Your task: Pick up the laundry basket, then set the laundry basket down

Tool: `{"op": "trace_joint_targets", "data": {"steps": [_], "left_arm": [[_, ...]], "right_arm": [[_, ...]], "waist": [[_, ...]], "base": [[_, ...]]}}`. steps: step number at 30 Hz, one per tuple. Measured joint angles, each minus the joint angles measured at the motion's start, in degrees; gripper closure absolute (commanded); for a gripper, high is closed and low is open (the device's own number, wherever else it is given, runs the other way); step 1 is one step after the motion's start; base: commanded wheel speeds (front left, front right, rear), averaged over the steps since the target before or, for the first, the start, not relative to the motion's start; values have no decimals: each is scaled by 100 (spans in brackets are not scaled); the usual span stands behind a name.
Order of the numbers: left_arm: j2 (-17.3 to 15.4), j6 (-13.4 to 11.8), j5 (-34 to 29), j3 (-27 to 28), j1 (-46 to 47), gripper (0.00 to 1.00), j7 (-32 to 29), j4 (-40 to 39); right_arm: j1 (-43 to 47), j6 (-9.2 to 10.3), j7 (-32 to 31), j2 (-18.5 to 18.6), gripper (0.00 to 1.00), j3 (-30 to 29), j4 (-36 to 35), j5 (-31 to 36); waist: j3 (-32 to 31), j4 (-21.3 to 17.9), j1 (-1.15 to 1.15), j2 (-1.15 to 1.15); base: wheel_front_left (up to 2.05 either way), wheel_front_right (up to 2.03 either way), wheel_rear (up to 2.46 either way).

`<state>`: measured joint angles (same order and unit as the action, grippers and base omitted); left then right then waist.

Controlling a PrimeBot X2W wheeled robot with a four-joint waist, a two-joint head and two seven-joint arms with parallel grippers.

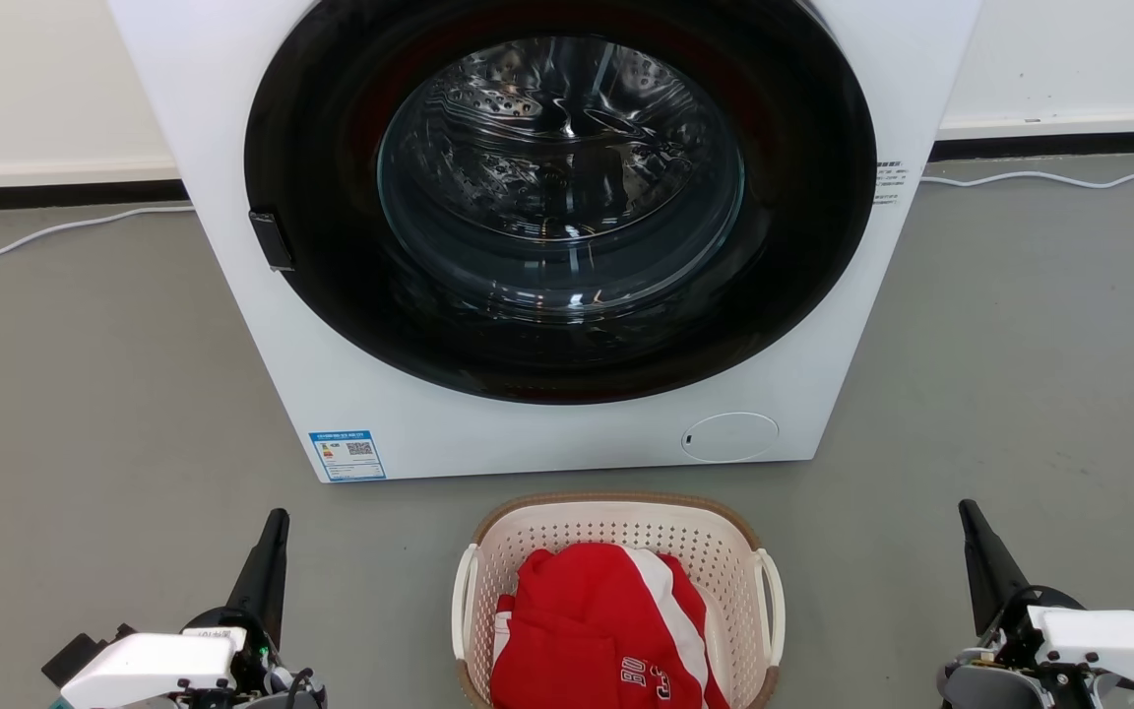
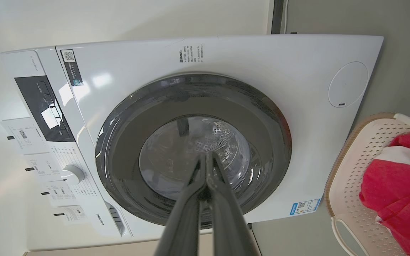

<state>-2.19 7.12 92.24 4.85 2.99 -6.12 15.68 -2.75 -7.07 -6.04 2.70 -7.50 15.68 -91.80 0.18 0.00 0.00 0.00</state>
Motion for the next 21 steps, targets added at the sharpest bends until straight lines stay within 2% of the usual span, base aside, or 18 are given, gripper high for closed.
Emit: {"op": "trace_joint_targets", "data": {"steps": [20,21], "left_arm": [[0,0,0,0,0,100,0,0],[0,0,0,0,-1,0,0,5]], "right_arm": [[0,0,0,0,100,0,0,0],[1,1,0,-1,0,1,5,1]], "waist": [[0,0,0,0],[0,0,0,0]], "base": [[0,0,0],[0,0,0]]}}
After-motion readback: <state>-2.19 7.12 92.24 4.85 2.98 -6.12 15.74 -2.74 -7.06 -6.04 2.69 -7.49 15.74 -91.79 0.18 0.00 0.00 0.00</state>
